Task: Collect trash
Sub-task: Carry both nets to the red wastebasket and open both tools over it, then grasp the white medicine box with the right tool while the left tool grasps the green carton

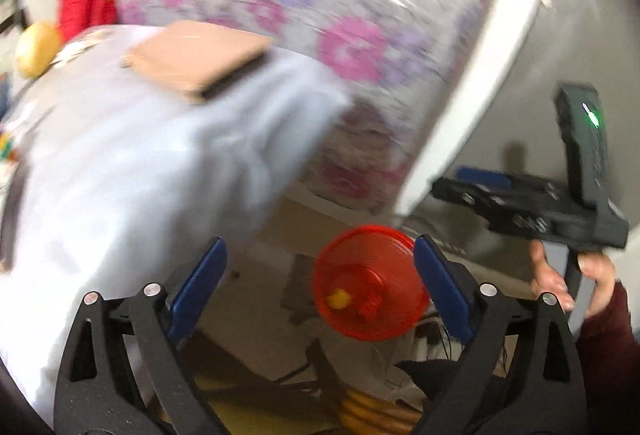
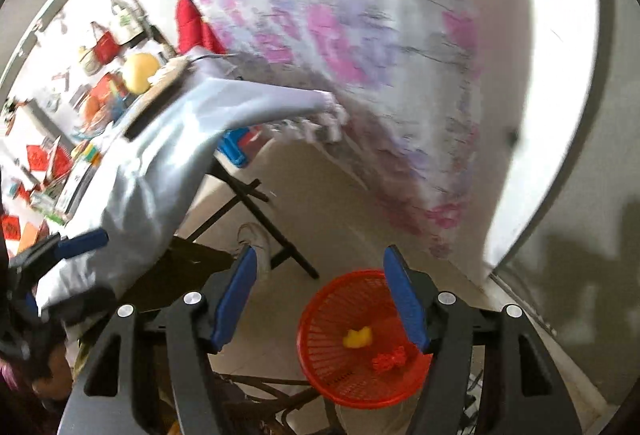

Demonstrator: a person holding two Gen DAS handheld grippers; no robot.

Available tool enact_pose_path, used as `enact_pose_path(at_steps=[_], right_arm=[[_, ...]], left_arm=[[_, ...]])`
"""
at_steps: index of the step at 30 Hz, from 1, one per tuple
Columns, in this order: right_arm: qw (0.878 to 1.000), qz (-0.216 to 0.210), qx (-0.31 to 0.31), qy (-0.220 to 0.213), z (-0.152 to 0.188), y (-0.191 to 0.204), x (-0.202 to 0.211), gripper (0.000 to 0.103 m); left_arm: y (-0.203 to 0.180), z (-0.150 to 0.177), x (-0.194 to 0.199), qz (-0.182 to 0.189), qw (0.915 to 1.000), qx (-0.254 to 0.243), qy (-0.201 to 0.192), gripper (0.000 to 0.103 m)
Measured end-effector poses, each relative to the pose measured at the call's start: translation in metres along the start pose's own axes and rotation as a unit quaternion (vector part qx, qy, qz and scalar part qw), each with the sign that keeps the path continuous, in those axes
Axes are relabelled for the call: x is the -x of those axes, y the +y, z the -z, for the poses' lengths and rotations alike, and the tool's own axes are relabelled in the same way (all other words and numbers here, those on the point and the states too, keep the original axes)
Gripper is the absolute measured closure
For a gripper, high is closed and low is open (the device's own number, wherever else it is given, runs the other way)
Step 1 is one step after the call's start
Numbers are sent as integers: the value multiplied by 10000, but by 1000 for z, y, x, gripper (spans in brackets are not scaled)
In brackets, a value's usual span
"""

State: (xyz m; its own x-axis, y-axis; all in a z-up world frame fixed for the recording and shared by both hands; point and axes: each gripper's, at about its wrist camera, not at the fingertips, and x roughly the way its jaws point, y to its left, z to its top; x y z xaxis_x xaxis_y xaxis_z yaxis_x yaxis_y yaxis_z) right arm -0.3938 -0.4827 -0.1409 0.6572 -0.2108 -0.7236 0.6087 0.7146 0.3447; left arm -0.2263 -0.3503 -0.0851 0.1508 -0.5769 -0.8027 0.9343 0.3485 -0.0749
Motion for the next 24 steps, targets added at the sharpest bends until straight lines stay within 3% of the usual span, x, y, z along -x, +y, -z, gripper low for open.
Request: enact_pose_path(at_steps=[5,11,15,24], right_arm=[[9987,-136,457,-166,-4,42,10,34],[9941,-476,926,-306,-13,101,18,30],[9882,-810,1242,-378,-20,148,21,27],[9693,-1732,1745,-67,-26,265,-18,25]], left_arm=[[50,10,39,-475,9965,565,-392,11],[110,35,89,-980,9833,1288,-837,10],[152,64,123,-1340,9692,1756,-1091,9],[240,133,167,-2265,9250,2775,-1268,8]])
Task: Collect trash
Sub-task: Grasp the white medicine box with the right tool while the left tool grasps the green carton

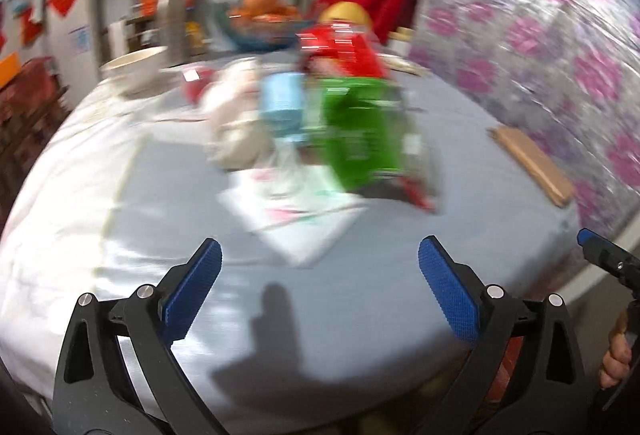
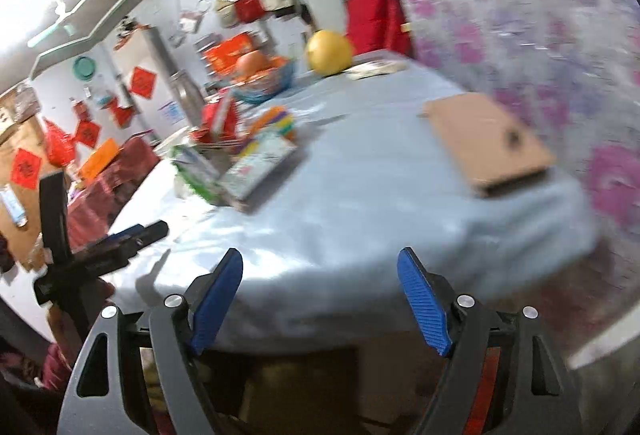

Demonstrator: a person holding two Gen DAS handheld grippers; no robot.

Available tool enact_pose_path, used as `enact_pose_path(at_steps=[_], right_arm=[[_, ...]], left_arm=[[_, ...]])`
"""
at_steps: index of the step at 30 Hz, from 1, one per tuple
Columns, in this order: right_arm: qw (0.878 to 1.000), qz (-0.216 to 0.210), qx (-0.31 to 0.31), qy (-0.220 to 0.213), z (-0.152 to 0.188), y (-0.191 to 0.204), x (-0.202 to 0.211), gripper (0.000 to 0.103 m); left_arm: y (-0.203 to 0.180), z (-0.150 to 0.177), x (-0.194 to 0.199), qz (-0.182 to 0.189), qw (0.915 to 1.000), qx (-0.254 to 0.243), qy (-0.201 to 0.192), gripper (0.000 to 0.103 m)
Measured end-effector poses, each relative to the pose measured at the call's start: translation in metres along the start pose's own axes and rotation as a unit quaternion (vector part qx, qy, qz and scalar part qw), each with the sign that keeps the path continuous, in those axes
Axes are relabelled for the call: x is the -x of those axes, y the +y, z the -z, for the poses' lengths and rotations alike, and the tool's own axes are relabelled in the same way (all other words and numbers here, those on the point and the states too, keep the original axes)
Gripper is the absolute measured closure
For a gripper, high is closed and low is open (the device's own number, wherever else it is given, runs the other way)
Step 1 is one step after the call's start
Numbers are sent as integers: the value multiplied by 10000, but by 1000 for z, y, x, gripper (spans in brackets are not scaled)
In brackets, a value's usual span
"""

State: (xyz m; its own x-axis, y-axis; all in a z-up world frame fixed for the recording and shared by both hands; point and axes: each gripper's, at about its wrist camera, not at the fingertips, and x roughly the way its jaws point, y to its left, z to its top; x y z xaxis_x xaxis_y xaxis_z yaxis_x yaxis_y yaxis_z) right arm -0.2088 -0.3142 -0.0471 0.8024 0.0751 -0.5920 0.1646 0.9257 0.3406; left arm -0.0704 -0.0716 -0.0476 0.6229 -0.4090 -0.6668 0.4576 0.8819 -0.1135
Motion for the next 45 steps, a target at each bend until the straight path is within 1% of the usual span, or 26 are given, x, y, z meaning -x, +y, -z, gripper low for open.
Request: enact_pose_path(at_steps=[2,4,7,13,15,17,18,19,20,23,25,29,30,33,35,38,41,42,44,45], right_arm=[[9999,-82,98,86,-10,17,-22,25],[9997,-57,172,140,-18,28,-41,25],[9997,-34,70,231,-36,39,-71,25],[9986,-26,-359,398,-65,46,-125,25],[9972,-4,-517,545,-69,47,-144,25],[9963,14,-522,677,-66,51,-156,29],[9975,163,-381,578,-65,56,-157,32],[9977,258,-241,575,-63,60,-158,40],[9978,233,-187,586,-63,60,-159,44],[9983,157,-244,498,-59,54,-152,54],[9988,263,-230,347,-57,45,-138,56],[9974,692,-73,166,-51,30,-113,55],[9963,852,-21,141,-47,26,-107,55],[9938,1100,84,125,-39,18,-100,55],[9930,1168,94,158,-37,13,-102,55],[9935,1125,113,96,-35,10,-102,55],[9942,1063,131,57,-34,9,-103,55],[9943,1055,153,38,-34,9,-102,55],[9942,1063,186,13,-33,11,-102,55],[9939,1080,208,1,-32,12,-102,55]], left_arm=[[14,2,-1,-157,9998,102,-27,8],[27,2,-2,-290,9994,171,-47,8],[38,2,-3,-411,9989,208,-90,8],[47,0,-7,-376,9991,170,-116,7],[49,-2,-9,-306,9993,174,-104,7],[50,-3,-10,-250,9995,166,-99,7],[50,-5,-11,-223,9996,160,-104,7],[49,-7,-12,-173,9997,136,-112,7],[48,-8,-12,-134,9998,113,-114,7],[40,-12,-15,-3,9999,4,-106,7],[31,-16,-17,118,9998,-89,-103,7],[11,-24,-25,489,9985,-223,-25,7],[7,-26,-28,545,9982,-254,2,7],[-10,-30,-40,649,9974,-308,100,7],[-18,-36,-49,593,9977,-301,164,7],[-26,-47,-63,609,9977,-197,222,7],[-27,-59,-71,614,9980,-55,158,7],[-26,-63,-75,644,9977,65,213,7],[-21,-68,-79,871,9954,271,279,7],[-19,-68,-80,891,9950,335,295,7]])
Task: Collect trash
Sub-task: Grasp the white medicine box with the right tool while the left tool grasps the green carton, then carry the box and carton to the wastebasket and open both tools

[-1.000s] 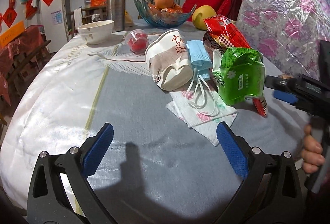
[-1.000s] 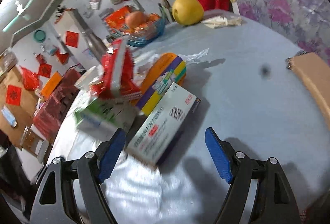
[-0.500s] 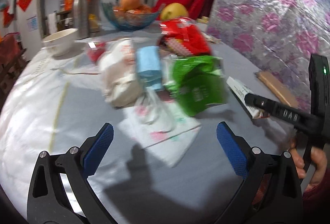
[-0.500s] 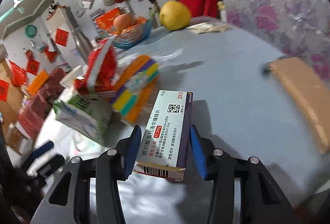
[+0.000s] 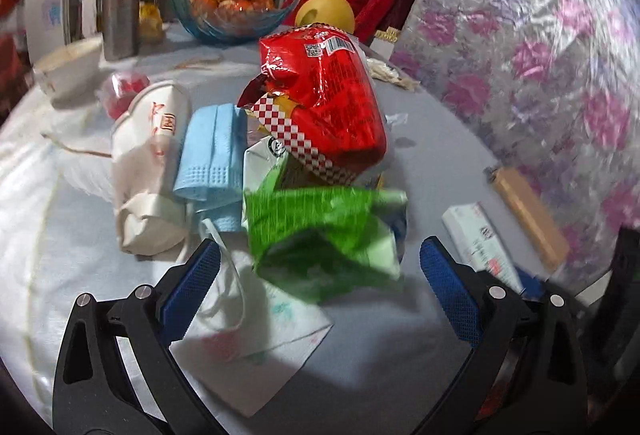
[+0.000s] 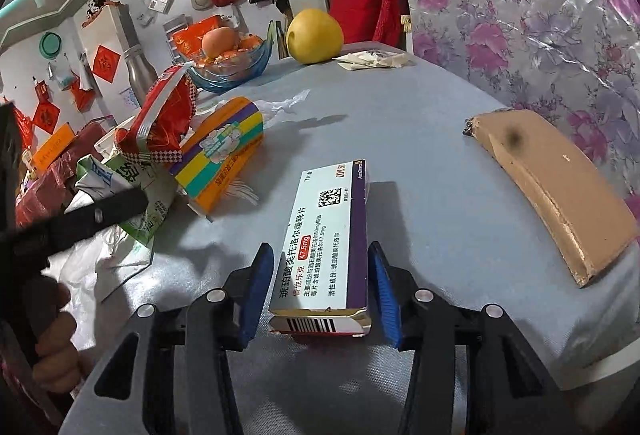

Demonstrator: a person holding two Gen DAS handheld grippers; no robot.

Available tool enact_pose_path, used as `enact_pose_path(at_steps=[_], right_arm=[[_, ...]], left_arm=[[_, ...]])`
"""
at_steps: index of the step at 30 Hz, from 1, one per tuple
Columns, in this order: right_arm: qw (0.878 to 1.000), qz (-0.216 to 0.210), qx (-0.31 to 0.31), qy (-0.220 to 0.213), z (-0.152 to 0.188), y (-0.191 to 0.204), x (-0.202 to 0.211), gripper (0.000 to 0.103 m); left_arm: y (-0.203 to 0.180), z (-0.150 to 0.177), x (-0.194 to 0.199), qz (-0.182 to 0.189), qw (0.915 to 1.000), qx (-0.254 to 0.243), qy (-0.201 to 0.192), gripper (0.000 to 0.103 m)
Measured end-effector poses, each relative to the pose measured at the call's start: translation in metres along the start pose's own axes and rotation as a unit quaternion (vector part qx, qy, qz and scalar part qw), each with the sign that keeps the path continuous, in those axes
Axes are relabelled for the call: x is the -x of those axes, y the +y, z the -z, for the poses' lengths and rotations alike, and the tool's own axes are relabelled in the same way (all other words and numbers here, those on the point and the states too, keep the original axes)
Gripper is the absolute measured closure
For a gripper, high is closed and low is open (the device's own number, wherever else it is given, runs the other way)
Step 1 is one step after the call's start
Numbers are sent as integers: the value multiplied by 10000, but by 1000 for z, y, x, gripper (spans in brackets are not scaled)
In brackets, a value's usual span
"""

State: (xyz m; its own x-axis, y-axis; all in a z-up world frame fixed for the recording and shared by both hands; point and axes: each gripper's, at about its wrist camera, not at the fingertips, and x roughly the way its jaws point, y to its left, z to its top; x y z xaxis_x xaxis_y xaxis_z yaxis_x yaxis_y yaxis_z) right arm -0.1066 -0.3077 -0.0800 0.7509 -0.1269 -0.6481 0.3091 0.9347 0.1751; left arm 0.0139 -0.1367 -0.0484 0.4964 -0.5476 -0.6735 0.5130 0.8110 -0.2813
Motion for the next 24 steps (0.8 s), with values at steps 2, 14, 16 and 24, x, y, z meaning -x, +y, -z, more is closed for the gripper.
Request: enact_pose_path(at_steps=[2,14,16,24], right_arm=[[9999,68,89,-33,1,3,0,55],[9986,-105,43,-515,2,1,49,61],[9983,-140,-6,-565,3,-1,57,61],[9959,-164,-119,-876,12,-19,98,61]], left_arm=[[3,-2,-3,-17,9999,95,61,15],[-15,21,46,206,9983,-428,-344,35],[-19,22,55,211,9977,-477,-435,35],[-40,26,87,276,9954,-592,-698,35]])
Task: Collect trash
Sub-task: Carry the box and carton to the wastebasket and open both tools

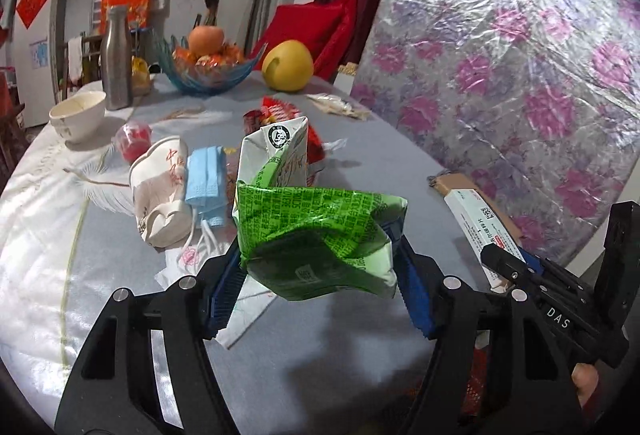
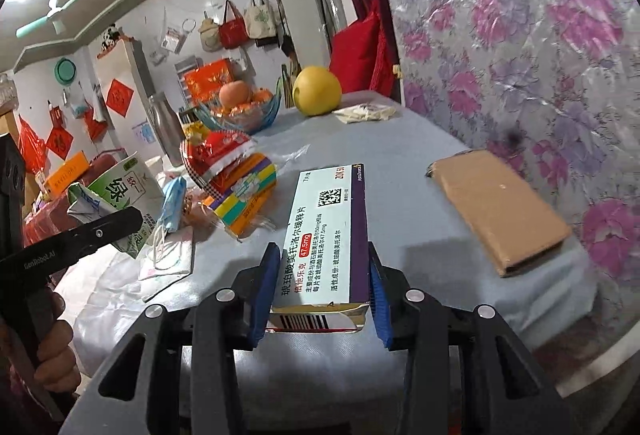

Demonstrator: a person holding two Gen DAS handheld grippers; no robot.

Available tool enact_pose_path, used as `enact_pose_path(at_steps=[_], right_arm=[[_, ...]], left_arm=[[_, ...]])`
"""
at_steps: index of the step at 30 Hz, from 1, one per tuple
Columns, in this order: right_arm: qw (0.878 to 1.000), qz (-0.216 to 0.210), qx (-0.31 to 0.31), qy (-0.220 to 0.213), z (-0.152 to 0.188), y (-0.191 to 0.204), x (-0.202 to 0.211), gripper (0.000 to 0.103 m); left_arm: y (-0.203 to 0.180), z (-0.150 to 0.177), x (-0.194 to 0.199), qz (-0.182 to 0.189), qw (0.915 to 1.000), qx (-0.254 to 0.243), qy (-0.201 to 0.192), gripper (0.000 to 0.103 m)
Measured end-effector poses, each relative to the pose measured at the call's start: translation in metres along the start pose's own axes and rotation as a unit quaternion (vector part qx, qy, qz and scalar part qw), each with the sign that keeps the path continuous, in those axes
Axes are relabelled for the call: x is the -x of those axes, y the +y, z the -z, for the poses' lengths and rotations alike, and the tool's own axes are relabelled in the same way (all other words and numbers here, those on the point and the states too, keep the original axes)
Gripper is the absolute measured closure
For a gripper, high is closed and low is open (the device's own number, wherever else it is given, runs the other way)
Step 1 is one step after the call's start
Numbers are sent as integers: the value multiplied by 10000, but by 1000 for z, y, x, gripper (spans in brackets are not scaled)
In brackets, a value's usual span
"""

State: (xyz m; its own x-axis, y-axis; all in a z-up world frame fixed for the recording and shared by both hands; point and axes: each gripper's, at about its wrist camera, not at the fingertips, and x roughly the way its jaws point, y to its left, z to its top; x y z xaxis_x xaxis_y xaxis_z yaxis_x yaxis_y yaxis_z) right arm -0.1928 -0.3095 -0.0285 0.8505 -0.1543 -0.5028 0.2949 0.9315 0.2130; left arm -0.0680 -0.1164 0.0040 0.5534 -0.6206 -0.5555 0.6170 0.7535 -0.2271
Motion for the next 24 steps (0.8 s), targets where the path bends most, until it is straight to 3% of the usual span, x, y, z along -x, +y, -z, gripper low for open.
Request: enact_pose_path(at_steps=[6,15,24], right_arm=[[9997,112,-1,-210,1,-17,31,61],[9989,351,-130,-285,13,-64,71,61],[9956,903,-217,92,45,-126,102,61]], left_arm=[[-32,2,9,209,9994,-283,-14,35],[-92,18,-5,735,9941,-698,390,35],[-162,42,-26,1081,9820,-1317,810,35]])
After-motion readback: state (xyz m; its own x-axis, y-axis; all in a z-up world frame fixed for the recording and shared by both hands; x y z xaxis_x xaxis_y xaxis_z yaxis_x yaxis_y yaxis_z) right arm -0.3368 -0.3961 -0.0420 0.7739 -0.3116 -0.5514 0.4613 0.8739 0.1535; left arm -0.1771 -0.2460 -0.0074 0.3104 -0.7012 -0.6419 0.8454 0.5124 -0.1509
